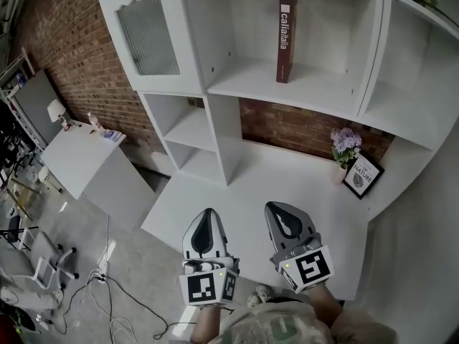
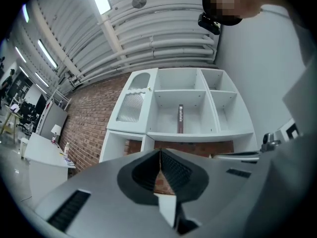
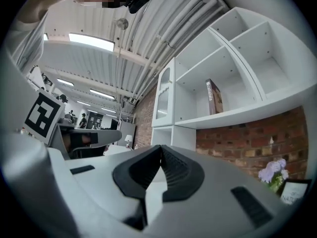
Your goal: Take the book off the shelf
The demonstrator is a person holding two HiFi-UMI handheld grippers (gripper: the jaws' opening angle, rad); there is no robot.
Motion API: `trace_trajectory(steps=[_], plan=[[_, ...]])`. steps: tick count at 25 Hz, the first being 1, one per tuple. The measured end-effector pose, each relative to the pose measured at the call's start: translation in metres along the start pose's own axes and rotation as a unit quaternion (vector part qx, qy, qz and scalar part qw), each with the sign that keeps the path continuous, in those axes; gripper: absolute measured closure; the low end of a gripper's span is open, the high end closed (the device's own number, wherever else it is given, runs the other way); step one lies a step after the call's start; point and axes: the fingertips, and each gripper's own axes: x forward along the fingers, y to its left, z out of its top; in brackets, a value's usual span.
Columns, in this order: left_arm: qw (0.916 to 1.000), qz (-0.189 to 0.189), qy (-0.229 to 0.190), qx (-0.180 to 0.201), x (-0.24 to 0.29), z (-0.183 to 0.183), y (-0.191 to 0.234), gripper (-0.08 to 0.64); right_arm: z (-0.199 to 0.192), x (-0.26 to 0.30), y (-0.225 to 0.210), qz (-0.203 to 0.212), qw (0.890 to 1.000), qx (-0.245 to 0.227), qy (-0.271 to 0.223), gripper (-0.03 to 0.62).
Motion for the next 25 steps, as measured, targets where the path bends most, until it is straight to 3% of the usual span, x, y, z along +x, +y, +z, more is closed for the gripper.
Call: trace_trajectory(steps=[3, 6, 14, 19, 20, 22, 25], plan=[[1.0000, 0.003, -0.008, -0.004, 0.006, 0.004, 0.000, 0.545, 0.004, 0.012, -0.005, 0.007, 1.000, 0.008, -0.012, 0.577], [0.9993, 0.013, -0.006, -0.034, 0.014, 0.001, 0.003, 0.545, 0.003, 0.020, -0.015, -0.004, 1.000, 0.016, -0.014, 0.577], [0.9988, 0.018, -0.011, -0.044, 0.038, 0.002, -0.003, 0.544, 0.011, 0.024, -0.037, -0.014, 1.000, 0.009, -0.025, 0.577], [0.9975, -0.035, -0.051, -0.035, 0.060, 0.045, -0.028, 0.537, 0.018, 0.026, -0.044, -0.014, 0.999, -0.002, -0.029, 0.577], [0.9963, -0.052, -0.062, -0.030, 0.066, 0.057, -0.037, 0.485, 0.019, 0.025, -0.045, -0.013, 0.999, -0.006, -0.029, 0.577], [0.9925, -0.084, -0.084, -0.026, 0.081, 0.081, -0.053, 0.303, 0.024, 0.024, -0.049, -0.014, 0.999, -0.013, -0.031, 0.577], [0.9841, -0.128, -0.123, -0.009, 0.111, 0.118, -0.075, 0.230, 0.030, 0.020, -0.055, -0.018, 0.999, -0.017, -0.036, 0.577]])
